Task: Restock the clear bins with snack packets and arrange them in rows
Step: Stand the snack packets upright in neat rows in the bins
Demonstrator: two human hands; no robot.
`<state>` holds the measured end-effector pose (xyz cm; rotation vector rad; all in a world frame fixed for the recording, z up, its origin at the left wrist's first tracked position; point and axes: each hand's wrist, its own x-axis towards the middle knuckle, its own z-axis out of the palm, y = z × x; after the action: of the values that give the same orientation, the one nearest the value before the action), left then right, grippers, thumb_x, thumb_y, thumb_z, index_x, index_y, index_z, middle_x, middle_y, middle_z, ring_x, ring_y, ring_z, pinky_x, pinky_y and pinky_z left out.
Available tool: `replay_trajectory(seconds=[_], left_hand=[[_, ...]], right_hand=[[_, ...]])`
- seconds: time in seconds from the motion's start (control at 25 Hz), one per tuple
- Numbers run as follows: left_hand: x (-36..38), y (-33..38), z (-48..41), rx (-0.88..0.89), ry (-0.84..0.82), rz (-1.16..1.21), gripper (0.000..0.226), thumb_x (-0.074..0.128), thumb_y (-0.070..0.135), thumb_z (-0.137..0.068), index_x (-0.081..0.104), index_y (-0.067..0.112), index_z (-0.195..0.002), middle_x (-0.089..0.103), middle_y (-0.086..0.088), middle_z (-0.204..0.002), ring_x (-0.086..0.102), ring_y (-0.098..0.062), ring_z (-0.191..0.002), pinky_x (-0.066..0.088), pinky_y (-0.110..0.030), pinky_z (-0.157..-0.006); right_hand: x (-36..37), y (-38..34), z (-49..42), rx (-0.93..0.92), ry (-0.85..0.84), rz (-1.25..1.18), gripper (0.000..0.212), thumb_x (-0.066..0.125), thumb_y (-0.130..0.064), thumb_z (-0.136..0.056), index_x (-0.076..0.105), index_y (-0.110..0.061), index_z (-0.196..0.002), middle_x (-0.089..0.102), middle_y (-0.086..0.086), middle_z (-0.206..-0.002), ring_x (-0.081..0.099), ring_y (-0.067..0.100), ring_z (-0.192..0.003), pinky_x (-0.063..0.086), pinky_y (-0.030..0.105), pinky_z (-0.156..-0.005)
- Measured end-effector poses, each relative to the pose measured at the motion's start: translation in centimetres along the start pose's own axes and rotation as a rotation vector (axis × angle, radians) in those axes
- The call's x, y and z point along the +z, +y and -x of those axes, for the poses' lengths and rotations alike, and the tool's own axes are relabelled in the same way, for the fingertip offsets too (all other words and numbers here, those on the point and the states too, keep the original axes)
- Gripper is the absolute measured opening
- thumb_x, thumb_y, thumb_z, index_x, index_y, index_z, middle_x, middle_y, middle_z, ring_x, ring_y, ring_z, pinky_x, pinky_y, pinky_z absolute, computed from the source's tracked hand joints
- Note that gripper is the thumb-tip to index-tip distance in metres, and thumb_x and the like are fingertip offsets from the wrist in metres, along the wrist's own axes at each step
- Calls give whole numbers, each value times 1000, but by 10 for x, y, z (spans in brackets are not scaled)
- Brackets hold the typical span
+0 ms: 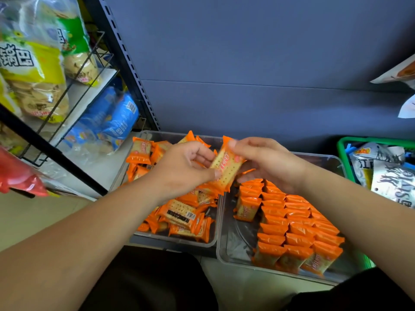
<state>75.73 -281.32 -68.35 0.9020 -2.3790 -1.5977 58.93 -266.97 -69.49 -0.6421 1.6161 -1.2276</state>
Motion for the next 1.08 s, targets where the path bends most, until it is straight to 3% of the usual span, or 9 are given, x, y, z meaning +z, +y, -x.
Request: replay_trajectory(seconds=[0.12,0.2,0.32,0.4,0.56,0.68,0.84,0.96,1.08], left_hand=[[2,-7,-4,84,-26,-187,18,86,19,-85,75,19,-100,74,4,-93,71,-9,-86,61,-25,-79],[-5,-24,-5,11,-162,-437,19,81,21,-90,75,26,-107,71,11,-105,69,-10,-102,59,-29,-90],[-12,-56,-1,-131,-485,-892,56,83,21,-86,63,35,-137,61,12,-136,58,-15,-126,53,-37,-105],[-10,-69,0,-114,-582,-1103,72,83,23,-84,52,36,-148,55,7,-146,54,-20,-131,53,-40,-105],[-10,-75,3,-4,-615,-1296,64,81,32,-84,54,34,-142,56,6,-133,53,-20,-121,54,-41,-97],[-14,-66,4,-11,-497,-1165,37,70,39,-91,63,27,-126,60,8,-102,58,-16,-94,54,-36,-77],[-24,-39,1,-173,-238,-480,41,68,31,-98,61,29,-138,68,9,-105,66,-12,-101,54,-32,-89],[-24,-22,4,-310,-304,-119,33,63,15,-103,62,35,-130,78,3,-108,74,-16,-102,59,-37,-94],[-13,-16,5,-305,-411,-7,27,54,6,-106,69,23,-122,80,-1,-109,77,-16,-102,62,-34,-90]], right_hand=[[5,3,4,-85,73,244,24,79,-37,-90,71,-19,-105,79,1,-93,77,18,-87,65,38,-77],[3,8,5,-60,107,343,26,82,-35,-89,69,-20,-106,78,2,-94,76,18,-86,66,39,-75],[-3,21,8,71,53,446,32,86,-33,-84,67,-20,-106,78,2,-95,76,19,-87,65,45,-81],[-10,27,12,150,36,385,35,89,-29,-81,67,-16,-105,79,2,-93,78,22,-88,65,45,-85],[-26,29,18,125,112,449,39,89,-29,-81,66,-15,-110,79,4,-98,78,23,-88,65,44,-82],[-24,38,20,163,89,612,47,87,-36,-83,61,-19,-118,71,3,-109,72,24,-92,62,37,-78],[-8,60,16,152,-23,773,42,82,-41,-87,54,-27,-115,64,-1,-99,63,18,-87,49,32,-69],[0,82,10,99,-73,952,49,79,-45,-88,51,-28,-124,59,-2,-115,59,21,-106,49,34,-85],[6,104,10,31,17,1416,64,67,-61,-90,42,-32,-141,44,2,-134,42,26,-129,44,42,-105]])
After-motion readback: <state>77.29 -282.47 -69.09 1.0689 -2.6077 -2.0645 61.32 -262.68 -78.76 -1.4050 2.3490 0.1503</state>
